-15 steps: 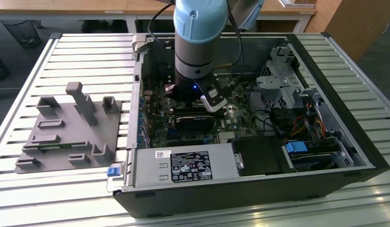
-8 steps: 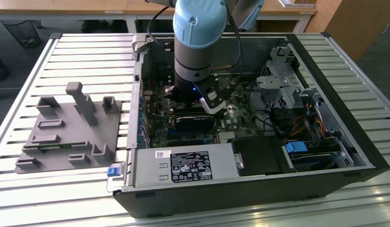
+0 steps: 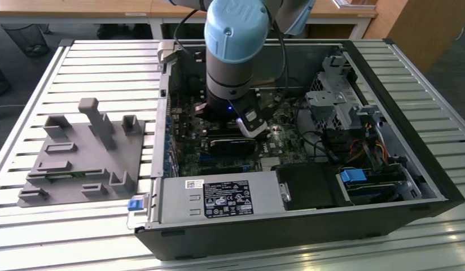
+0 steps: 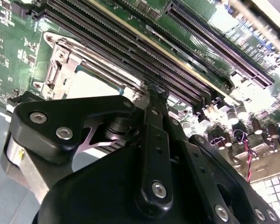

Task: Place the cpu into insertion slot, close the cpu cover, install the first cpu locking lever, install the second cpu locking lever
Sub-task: 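Install the second cpu locking lever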

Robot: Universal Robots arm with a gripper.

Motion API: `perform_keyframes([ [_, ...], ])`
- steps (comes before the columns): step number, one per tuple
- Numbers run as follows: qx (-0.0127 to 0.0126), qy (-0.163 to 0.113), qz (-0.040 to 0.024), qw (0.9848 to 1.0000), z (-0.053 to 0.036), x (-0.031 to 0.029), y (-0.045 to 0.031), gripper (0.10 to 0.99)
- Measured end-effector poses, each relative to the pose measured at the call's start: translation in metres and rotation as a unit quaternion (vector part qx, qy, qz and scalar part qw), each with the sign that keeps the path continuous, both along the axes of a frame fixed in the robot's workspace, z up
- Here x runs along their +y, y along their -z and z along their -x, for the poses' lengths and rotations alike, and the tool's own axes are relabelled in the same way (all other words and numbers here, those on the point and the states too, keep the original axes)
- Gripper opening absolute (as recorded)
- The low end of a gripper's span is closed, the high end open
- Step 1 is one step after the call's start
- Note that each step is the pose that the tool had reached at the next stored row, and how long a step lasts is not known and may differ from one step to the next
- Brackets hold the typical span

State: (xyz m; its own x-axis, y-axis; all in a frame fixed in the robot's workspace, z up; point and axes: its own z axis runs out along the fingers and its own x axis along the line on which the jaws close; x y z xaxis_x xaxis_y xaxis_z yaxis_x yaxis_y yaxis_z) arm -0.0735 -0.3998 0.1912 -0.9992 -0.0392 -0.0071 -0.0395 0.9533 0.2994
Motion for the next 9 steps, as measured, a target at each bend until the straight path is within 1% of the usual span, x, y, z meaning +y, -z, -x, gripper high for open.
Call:
perform_keyframes([
  [4,0.0000,0.000,-0.0056,1.0000,0.0014,0.0000,0.0026,0.106],
  [7,0.0002,0.000,-0.0069,1.0000,0.0019,-0.0002,0.0040,0.106],
  [9,-0.0002,0.000,-0.0073,1.0000,0.0019,0.0000,0.0041,0.106],
])
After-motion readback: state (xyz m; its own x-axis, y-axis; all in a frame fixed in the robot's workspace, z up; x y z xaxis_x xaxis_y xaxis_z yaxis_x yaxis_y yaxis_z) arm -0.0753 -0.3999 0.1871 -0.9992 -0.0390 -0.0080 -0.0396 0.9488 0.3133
